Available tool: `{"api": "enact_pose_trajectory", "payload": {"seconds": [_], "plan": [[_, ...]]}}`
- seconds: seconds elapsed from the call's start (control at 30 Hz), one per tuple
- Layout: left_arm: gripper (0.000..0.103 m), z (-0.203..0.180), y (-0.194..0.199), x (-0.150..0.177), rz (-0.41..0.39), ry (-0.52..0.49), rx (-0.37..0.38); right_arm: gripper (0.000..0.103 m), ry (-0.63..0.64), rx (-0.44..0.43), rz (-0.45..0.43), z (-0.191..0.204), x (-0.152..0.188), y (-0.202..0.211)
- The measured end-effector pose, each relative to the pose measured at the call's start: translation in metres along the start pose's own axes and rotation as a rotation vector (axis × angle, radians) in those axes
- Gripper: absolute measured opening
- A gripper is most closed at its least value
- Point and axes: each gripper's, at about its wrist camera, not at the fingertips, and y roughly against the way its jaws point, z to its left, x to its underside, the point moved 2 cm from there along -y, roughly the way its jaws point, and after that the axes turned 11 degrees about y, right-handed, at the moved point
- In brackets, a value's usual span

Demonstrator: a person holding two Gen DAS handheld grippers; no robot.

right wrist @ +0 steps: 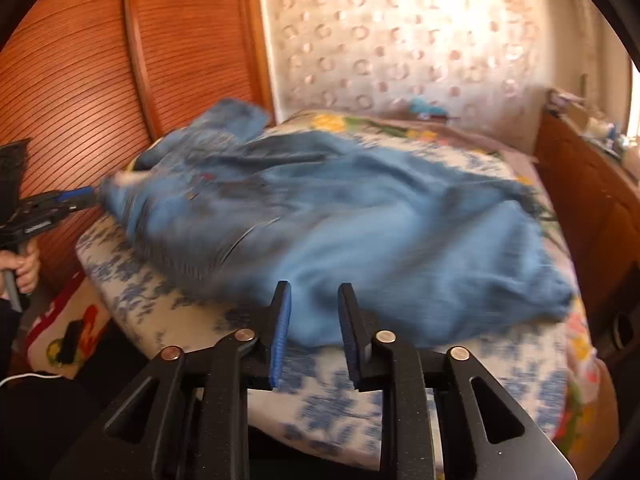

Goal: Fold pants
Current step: 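Open the right gripper and release the jeans leg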

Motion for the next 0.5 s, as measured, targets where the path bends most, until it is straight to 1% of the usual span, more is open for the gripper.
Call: {"api": "enact_pose_trajectory", "payload": {"seconds": [0.03,0.07,0.13,0.2,0.23,0.27,0.33,0.5], "plan": [[0.044,-0.001,0.005,-0.003,-0.01,0.004,0.0,0.026,-0.009,0.014,-0.006,-0.007,0.002,0.005],[0.045,-0.002,0.008,-0.004,-0.016,0.002,0.001,0.028,-0.018,0.028,-0.01,-0.013,0.003,0.01],[0.047,-0.005,0.011,-0.008,-0.022,-0.012,0.004,0.037,-0.04,0.071,-0.018,-0.031,0.006,0.019],[0.054,-0.01,0.013,-0.01,-0.03,-0.017,0.013,0.039,-0.059,0.116,-0.017,-0.05,0.011,0.026],[0.062,-0.012,0.014,-0.012,-0.031,-0.016,0.021,0.04,-0.072,0.139,-0.013,-0.058,0.014,0.028],[0.065,-0.015,0.013,-0.014,-0.034,-0.013,0.032,0.04,-0.085,0.16,-0.01,-0.068,0.017,0.031],[0.066,-0.021,0.012,-0.015,-0.036,-0.008,0.052,0.04,-0.102,0.193,-0.007,-0.084,0.024,0.036],[0.066,-0.035,-0.001,-0.019,-0.029,-0.016,0.068,0.04,-0.138,0.264,0.016,-0.115,0.041,0.041]]}}
